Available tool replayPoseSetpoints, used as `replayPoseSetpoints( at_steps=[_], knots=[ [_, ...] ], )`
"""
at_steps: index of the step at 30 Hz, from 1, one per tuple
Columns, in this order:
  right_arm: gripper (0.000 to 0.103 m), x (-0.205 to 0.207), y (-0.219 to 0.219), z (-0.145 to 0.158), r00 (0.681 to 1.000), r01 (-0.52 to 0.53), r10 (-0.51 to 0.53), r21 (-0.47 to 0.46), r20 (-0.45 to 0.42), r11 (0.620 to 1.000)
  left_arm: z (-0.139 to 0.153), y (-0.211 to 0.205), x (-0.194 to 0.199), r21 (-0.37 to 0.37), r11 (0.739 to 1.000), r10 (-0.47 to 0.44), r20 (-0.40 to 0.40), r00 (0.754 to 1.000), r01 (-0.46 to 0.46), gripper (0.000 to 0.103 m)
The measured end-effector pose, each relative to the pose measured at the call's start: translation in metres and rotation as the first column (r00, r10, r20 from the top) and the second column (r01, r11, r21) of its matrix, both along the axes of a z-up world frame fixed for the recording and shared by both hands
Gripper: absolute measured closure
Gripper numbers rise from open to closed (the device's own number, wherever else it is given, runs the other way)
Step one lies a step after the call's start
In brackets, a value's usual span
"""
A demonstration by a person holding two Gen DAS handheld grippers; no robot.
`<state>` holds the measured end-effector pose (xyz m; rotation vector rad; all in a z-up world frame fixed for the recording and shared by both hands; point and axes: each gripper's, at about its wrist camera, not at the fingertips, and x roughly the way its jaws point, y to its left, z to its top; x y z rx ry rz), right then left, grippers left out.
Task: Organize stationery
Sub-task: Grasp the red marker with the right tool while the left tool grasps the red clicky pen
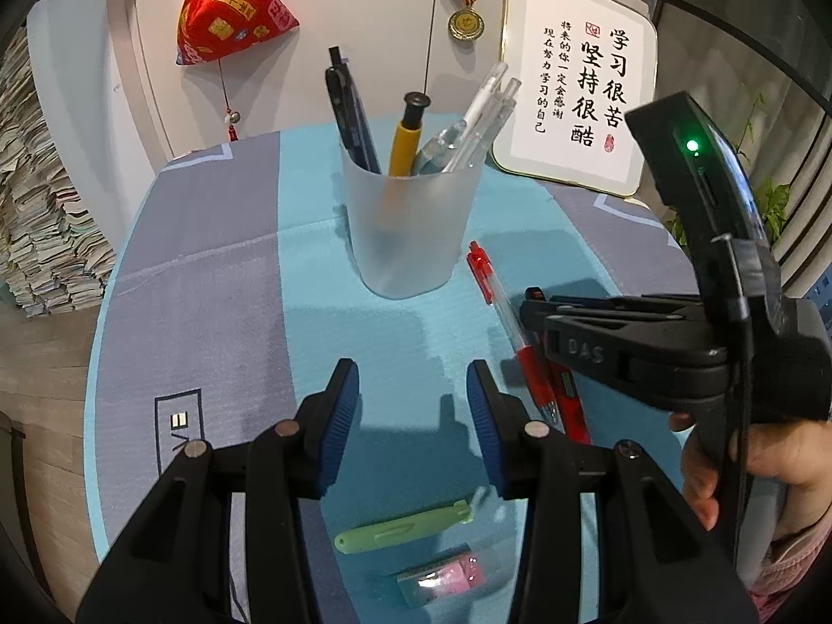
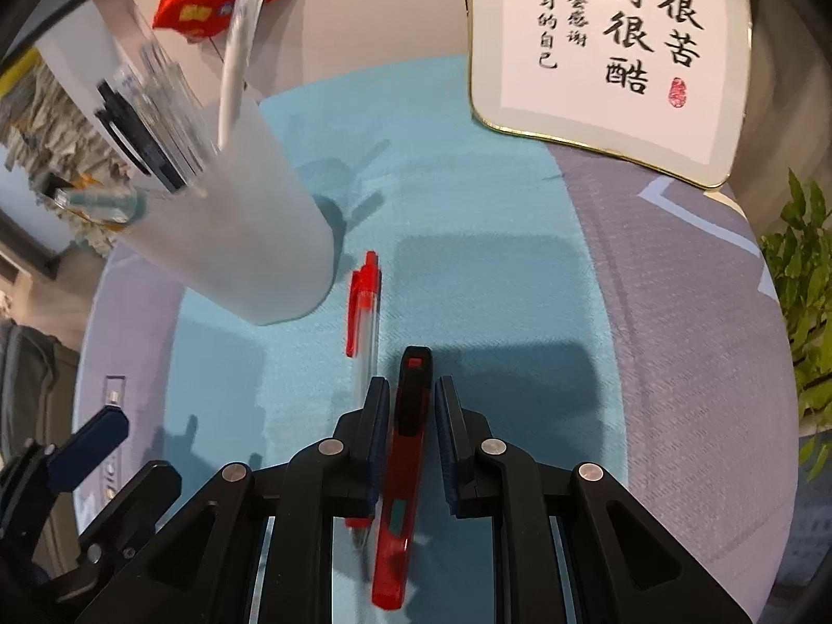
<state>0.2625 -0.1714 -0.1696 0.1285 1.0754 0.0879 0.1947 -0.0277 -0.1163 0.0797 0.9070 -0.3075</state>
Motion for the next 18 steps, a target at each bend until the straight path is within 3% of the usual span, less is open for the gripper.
replayPoseSetpoints(
  at_steps=[3, 18],
  knots=[
    [0.086, -0.001, 0.002, -0.001, 1.000, -0.018, 0.018, -0.019, 0.010, 1.000, -0.001, -0.004, 0.002, 0.005, 1.000, -0.006, -0.002, 1.000, 0.006, 0.062],
    [0.088, -0.029, -0.056, 0.011, 0.997, 0.032, -0.037, 0.080, 0.068, 0.996, -0.028, -0.072, 0.025, 0.055, 0.996, -0.064, -0.087, 0.994, 0.069, 0.061]
  ],
)
